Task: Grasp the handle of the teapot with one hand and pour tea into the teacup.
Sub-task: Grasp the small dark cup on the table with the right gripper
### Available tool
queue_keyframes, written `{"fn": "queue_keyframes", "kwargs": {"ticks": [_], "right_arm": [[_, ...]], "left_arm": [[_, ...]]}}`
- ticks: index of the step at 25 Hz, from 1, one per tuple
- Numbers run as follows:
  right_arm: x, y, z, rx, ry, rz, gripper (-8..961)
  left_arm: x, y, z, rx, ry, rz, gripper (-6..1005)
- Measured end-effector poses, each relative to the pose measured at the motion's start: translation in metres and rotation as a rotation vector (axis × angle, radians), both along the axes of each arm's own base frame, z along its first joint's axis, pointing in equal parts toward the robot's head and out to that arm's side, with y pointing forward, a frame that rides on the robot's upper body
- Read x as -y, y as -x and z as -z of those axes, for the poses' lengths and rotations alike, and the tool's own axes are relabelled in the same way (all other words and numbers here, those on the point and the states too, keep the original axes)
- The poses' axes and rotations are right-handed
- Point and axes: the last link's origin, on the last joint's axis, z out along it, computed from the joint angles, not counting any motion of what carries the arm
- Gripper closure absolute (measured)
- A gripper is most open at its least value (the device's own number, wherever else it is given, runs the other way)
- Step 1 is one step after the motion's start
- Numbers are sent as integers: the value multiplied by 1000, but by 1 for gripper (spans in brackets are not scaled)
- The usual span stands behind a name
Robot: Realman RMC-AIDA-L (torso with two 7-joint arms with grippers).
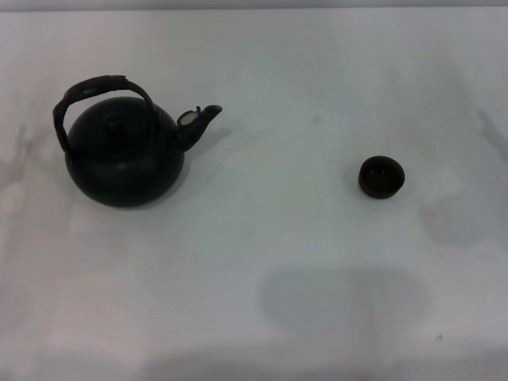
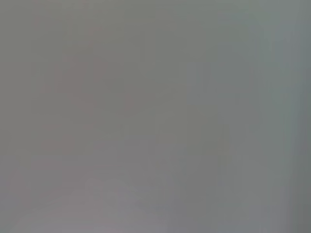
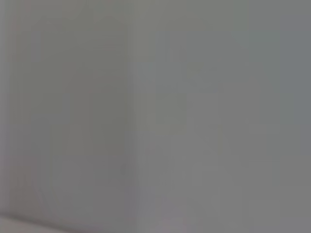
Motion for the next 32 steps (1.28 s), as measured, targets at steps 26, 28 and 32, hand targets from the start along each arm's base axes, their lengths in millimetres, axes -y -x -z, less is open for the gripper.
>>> {"fn": "queue_keyframes", "kwargs": {"ticks": [26, 28, 32], "right_arm": [[-49, 102, -6, 495, 848, -207, 105], [-48, 105, 1, 503, 882, -215, 103], [-46, 110, 12, 526, 924, -240, 99]], "left_arm": [[18, 2, 3, 16, 1, 10, 298], [19, 2, 3, 18, 2, 12, 298], [22, 1, 4, 25, 1, 16, 298]]}}
